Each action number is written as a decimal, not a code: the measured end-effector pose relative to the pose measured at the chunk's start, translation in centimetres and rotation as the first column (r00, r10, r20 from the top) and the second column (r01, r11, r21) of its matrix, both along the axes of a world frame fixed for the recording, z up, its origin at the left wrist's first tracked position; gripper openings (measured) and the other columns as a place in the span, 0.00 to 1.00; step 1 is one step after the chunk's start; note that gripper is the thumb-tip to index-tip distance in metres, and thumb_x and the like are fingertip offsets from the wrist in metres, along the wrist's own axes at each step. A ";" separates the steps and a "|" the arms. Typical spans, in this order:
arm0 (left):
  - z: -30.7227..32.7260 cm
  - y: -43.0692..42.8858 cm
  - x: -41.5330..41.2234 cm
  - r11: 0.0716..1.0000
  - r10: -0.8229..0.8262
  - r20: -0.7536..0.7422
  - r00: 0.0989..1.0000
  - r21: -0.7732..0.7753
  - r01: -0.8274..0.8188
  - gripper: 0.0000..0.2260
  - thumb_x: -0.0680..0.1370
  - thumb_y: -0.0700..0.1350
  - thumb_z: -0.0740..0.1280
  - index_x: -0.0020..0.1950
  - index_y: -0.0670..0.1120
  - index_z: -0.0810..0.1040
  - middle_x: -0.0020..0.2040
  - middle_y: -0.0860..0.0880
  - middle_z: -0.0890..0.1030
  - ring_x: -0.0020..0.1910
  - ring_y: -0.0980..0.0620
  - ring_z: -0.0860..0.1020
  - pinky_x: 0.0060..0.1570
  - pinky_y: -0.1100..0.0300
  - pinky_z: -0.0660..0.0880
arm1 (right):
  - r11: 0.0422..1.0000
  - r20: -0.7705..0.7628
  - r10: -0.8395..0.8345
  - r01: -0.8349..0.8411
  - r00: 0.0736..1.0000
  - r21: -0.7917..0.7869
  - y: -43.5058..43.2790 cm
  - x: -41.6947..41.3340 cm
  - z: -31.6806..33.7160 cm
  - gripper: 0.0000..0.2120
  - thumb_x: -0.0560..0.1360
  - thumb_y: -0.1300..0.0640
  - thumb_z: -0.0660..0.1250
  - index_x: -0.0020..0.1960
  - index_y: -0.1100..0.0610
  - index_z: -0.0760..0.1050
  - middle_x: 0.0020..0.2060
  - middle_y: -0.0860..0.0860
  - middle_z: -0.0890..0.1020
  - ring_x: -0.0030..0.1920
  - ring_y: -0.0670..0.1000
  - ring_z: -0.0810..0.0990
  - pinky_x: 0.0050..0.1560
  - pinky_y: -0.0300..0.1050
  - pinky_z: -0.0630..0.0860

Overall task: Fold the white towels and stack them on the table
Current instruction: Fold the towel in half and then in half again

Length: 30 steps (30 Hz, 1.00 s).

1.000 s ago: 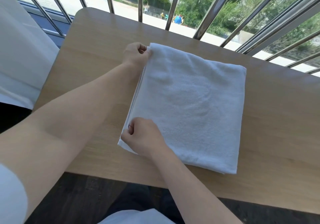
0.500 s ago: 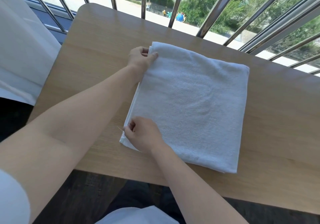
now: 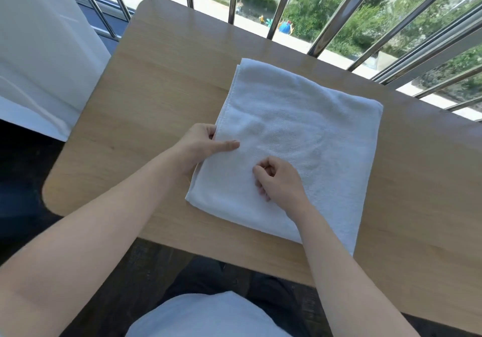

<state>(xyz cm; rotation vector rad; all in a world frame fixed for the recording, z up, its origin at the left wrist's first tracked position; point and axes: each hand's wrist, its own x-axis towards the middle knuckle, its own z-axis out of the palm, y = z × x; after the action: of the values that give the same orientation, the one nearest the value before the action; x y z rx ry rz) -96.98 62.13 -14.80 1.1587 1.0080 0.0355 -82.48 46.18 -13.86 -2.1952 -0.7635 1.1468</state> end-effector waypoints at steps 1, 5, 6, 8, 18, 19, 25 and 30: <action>-0.1 -0.7 -0.6 1.000 -0.014 -0.019 1.000 0.008 0.014 0.15 0.72 0.47 0.79 0.56 0.44 0.85 0.51 0.46 0.87 0.51 0.46 0.85 0.52 0.52 0.83 | 1.000 -0.025 -0.010 0.010 1.000 0.003 0.1 0.0 -0.1 0.05 0.75 0.54 0.66 0.42 0.54 0.78 0.31 0.51 0.82 0.28 0.47 0.79 0.30 0.46 0.78; 0.4 -2.6 -2.0 0.998 0.057 -0.034 0.998 0.038 -0.056 0.15 0.72 0.49 0.79 0.55 0.45 0.85 0.51 0.46 0.87 0.51 0.46 0.85 0.56 0.46 0.81 | 0.999 -0.077 -0.022 0.024 0.997 0.030 0.4 0.3 -0.2 0.04 0.76 0.55 0.67 0.44 0.55 0.78 0.30 0.50 0.82 0.28 0.47 0.80 0.27 0.42 0.76; 0.6 -2.9 -2.5 0.999 0.028 -0.023 0.999 0.023 -0.027 0.16 0.71 0.51 0.79 0.55 0.46 0.85 0.52 0.47 0.87 0.51 0.47 0.85 0.56 0.48 0.81 | 0.999 -0.092 -0.019 0.023 0.996 0.042 0.4 0.5 -0.2 0.04 0.76 0.56 0.67 0.45 0.55 0.78 0.30 0.49 0.82 0.28 0.47 0.80 0.27 0.42 0.77; 0.8 -3.6 -3.8 0.998 -0.070 -0.024 0.997 0.001 0.070 0.16 0.71 0.53 0.79 0.55 0.48 0.85 0.52 0.48 0.86 0.52 0.49 0.85 0.56 0.51 0.81 | 0.998 -0.103 -0.001 0.007 0.995 0.061 0.2 1.0 -0.2 0.02 0.76 0.56 0.67 0.46 0.55 0.78 0.29 0.46 0.81 0.28 0.48 0.81 0.26 0.42 0.77; -1.1 -7.6 -6.9 0.984 0.168 -0.054 0.984 0.066 -0.165 0.11 0.73 0.52 0.77 0.53 0.50 0.86 0.49 0.51 0.87 0.50 0.50 0.85 0.45 0.59 0.82 | 0.968 0.128 0.201 -0.217 0.971 0.128 -0.7 5.3 -0.6 0.05 0.78 0.47 0.68 0.45 0.46 0.76 0.36 0.53 0.81 0.38 0.53 0.82 0.40 0.47 0.79; -1.3 -8.0 -7.0 0.975 0.213 -0.044 0.976 0.078 -0.210 0.09 0.74 0.51 0.76 0.52 0.50 0.86 0.48 0.50 0.87 0.49 0.50 0.85 0.41 0.62 0.81 | 0.957 0.151 0.233 -0.254 0.961 0.139 -0.8 5.8 -0.6 0.05 0.78 0.45 0.67 0.45 0.45 0.75 0.35 0.52 0.81 0.36 0.50 0.80 0.38 0.42 0.77; -2.6 -11.6 -6.6 0.743 0.665 -0.074 0.744 0.178 -0.646 0.13 0.73 0.49 0.78 0.51 0.43 0.83 0.44 0.47 0.87 0.42 0.49 0.85 0.39 0.58 0.82 | 0.813 0.541 0.403 -0.560 0.738 0.159 -1.5 8.7 -1.4 0.06 0.76 0.49 0.71 0.51 0.49 0.80 0.40 0.44 0.76 0.45 0.46 0.72 0.51 0.37 0.68; -2.6 -17.5 -5.4 0.680 0.727 -0.113 0.678 -0.021 -0.733 0.23 0.66 0.56 0.80 0.53 0.41 0.82 0.43 0.45 0.87 0.42 0.46 0.86 0.37 0.60 0.82 | 0.614 0.779 0.464 -0.787 0.422 0.061 -0.7 11.0 -2.7 0.08 0.75 0.50 0.73 0.53 0.50 0.81 0.48 0.50 0.76 0.55 0.54 0.71 0.60 0.49 0.60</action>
<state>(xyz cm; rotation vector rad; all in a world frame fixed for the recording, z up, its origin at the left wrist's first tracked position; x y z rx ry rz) -102.37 44.62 -17.44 0.6268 1.5036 0.5949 -71.45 45.49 -16.56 -1.9163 -2.1477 0.2426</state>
